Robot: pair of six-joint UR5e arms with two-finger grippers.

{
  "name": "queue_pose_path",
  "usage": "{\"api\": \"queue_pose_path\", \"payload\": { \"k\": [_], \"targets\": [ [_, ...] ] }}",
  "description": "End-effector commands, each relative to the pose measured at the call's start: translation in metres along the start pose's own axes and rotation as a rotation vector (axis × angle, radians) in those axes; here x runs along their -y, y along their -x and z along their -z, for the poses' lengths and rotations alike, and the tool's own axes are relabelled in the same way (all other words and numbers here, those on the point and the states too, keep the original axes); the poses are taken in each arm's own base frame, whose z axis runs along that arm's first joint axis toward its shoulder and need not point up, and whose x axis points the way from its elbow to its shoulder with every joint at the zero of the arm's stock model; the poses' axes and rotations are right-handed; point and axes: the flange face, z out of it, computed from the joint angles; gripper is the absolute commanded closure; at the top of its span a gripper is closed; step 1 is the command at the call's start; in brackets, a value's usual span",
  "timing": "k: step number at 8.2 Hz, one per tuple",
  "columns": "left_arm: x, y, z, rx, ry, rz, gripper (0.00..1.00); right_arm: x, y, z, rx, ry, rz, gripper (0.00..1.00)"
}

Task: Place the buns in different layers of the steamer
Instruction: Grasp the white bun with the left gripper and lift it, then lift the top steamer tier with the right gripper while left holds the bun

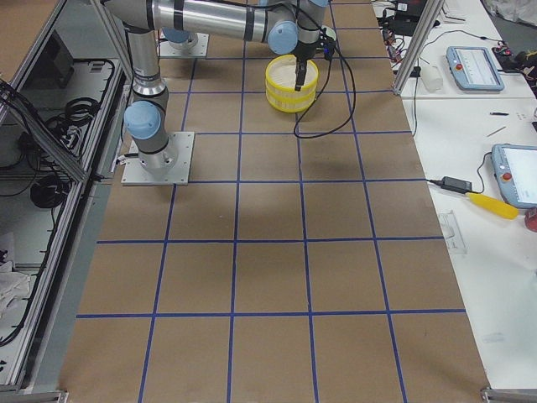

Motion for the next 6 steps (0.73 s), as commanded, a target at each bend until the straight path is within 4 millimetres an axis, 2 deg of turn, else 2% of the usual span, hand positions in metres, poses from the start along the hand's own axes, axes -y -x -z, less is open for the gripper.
{"api": "queue_pose_path", "payload": {
  "k": [1,3,5,6],
  "targets": [
    [-0.002,0.000,0.003,0.000,0.006,0.000,1.00,0.016,0.031,-0.031,0.018,-0.016,0.014,0.00],
    [-0.002,0.000,0.003,0.000,0.006,0.000,1.00,0.027,0.058,-0.065,0.157,0.033,0.027,0.00],
    [-0.002,0.000,0.003,0.000,0.006,0.000,1.00,0.032,0.060,-0.080,0.154,0.016,0.033,0.00],
    [0.000,0.001,0.001,-0.001,0.003,0.000,1.00,0.031,0.058,-0.095,0.144,0.035,0.030,0.00]
  ]
}}
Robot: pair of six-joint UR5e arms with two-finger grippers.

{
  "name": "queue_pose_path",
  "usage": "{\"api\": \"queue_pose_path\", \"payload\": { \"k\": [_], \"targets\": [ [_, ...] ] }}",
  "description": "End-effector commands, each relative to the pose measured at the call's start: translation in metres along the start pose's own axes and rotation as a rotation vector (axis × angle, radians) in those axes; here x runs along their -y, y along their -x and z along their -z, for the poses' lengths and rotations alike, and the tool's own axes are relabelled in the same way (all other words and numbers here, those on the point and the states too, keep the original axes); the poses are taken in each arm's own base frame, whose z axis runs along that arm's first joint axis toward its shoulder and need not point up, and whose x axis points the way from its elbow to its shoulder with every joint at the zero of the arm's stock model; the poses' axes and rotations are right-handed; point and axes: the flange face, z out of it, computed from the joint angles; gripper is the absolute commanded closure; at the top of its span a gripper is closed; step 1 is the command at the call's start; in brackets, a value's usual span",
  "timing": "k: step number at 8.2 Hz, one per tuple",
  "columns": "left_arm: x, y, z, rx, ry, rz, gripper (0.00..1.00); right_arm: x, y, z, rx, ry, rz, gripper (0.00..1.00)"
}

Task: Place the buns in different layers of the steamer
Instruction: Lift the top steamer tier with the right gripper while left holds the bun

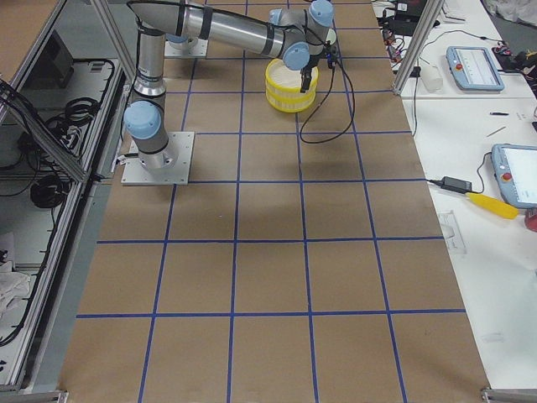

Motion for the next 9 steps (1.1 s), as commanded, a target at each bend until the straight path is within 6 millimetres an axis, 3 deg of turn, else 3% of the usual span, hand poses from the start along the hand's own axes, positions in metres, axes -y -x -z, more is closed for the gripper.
{"api": "queue_pose_path", "payload": {
  "k": [1,2,3,4,5,6,9],
  "targets": [
    [0.004,0.003,-0.003,-0.001,-0.008,-0.009,1.00,0.000,-0.004,-0.029,-0.005,0.030,-0.006,0.00],
    [0.004,0.006,-0.002,0.003,-0.009,-0.006,1.00,-0.007,-0.002,-0.039,-0.011,0.049,-0.023,0.00],
    [0.002,0.014,0.011,0.003,-0.028,0.002,1.00,-0.011,0.008,-0.045,-0.010,0.025,-0.036,0.00],
    [0.001,0.015,0.011,0.004,-0.025,0.002,1.00,-0.009,0.010,-0.045,-0.006,0.004,-0.034,0.19],
    [-0.001,0.015,0.014,0.004,-0.025,0.001,1.00,-0.012,0.010,-0.051,-0.010,0.021,-0.032,0.57],
    [-0.001,0.016,0.015,0.006,-0.026,0.002,1.00,-0.015,0.007,-0.056,-0.015,0.032,-0.034,0.78],
    [-0.003,0.015,0.024,0.005,-0.037,0.003,1.00,-0.016,0.005,-0.051,-0.048,0.025,-0.040,1.00]
  ]
}}
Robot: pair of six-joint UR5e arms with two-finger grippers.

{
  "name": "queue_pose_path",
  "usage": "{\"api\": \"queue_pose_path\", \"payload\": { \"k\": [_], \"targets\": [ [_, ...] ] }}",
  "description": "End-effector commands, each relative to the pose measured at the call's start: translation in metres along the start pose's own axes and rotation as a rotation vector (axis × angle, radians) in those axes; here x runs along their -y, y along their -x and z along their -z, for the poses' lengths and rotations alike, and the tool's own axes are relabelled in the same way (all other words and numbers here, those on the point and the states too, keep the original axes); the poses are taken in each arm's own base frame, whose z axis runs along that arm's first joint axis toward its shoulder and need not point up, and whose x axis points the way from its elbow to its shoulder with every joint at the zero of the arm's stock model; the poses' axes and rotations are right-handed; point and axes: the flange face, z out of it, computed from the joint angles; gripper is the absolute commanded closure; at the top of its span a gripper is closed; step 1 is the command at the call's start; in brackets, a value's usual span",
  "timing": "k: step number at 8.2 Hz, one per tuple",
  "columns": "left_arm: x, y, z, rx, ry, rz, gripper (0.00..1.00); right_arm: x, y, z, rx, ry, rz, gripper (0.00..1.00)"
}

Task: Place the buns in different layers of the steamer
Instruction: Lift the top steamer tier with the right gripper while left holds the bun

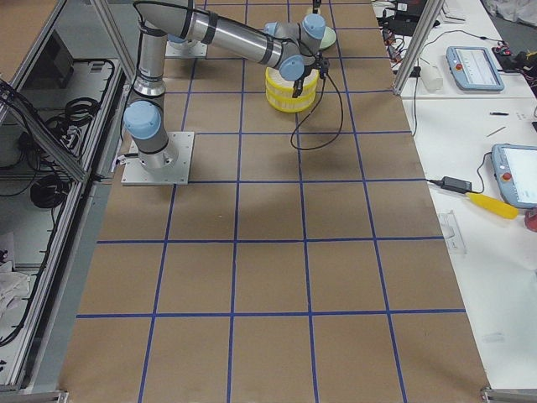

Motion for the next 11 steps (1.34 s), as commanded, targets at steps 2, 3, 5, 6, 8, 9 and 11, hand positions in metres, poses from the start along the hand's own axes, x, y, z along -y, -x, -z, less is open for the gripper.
{"api": "queue_pose_path", "payload": {
  "k": [2,3,5,6,8,9,11],
  "targets": [
    [-0.004,-0.010,0.008,-0.002,-0.005,0.001,1.00,-0.004,-0.001,0.018,-0.018,-0.018,-0.005,1.00],
    [-0.009,-0.018,0.013,-0.004,0.010,0.006,1.00,-0.011,0.000,0.032,-0.017,-0.024,-0.004,1.00],
    [-0.021,-0.052,0.029,-0.008,0.013,0.016,1.00,-0.025,-0.016,0.061,-0.060,-0.020,0.007,1.00],
    [-0.030,-0.075,0.035,-0.009,0.023,0.031,1.00,-0.020,-0.040,0.071,-0.100,-0.017,0.037,1.00],
    [-0.046,-0.131,0.046,-0.024,0.009,0.033,1.00,-0.003,-0.149,0.108,-0.089,0.007,0.018,1.00],
    [-0.056,-0.162,0.047,-0.044,0.013,0.058,1.00,-0.015,-0.206,0.142,-0.078,-0.003,0.055,1.00],
    [-0.086,-0.241,0.047,-0.082,0.019,-0.001,1.00,-0.022,-0.275,0.158,-0.062,0.001,0.095,1.00]
  ]
}}
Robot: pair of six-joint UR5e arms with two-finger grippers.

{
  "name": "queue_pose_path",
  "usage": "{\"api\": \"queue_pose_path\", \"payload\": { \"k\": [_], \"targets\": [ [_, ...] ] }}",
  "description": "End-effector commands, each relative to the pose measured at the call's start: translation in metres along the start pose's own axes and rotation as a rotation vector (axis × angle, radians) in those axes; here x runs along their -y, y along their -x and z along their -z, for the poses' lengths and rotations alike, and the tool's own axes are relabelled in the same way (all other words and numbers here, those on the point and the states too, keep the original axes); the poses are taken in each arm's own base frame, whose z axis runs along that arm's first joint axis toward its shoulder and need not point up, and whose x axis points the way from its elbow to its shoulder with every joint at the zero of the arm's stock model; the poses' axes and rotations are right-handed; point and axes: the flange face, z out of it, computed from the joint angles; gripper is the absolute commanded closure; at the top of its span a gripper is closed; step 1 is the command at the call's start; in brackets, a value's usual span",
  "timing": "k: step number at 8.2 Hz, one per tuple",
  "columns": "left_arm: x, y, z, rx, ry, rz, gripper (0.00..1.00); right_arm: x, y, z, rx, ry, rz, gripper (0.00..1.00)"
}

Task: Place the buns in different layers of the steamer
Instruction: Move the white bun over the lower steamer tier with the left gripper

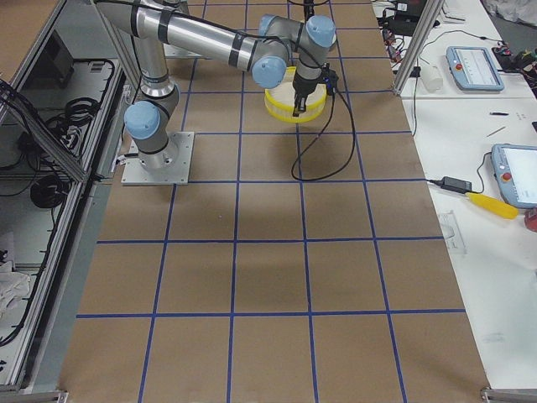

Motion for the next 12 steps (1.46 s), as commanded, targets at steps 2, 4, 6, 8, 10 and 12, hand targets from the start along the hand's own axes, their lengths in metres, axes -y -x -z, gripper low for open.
{"api": "queue_pose_path", "payload": {
  "k": [2,4,6,8,10,12],
  "targets": [
    [-0.056,-0.122,-0.027,-0.069,0.054,-0.044,1.00,-0.015,-0.079,0.016,0.017,0.001,0.065,1.00],
    [-0.054,-0.144,-0.068,-0.083,0.075,-0.065,1.00,-0.015,-0.079,0.017,0.016,-0.001,0.068,1.00],
    [-0.040,-0.151,-0.105,-0.091,0.054,-0.049,1.00,-0.015,-0.079,0.017,0.016,-0.005,0.072,1.00],
    [-0.039,-0.153,-0.135,-0.074,0.095,-0.050,0.88,-0.014,-0.079,0.017,0.019,-0.010,0.074,1.00],
    [-0.044,-0.157,-0.151,-0.064,0.120,-0.057,0.35,-0.014,-0.076,0.016,0.020,-0.010,0.068,1.00],
    [-0.046,-0.159,-0.138,-0.070,0.103,-0.062,0.11,-0.011,-0.073,0.014,0.030,-0.012,0.058,1.00]
  ]
}}
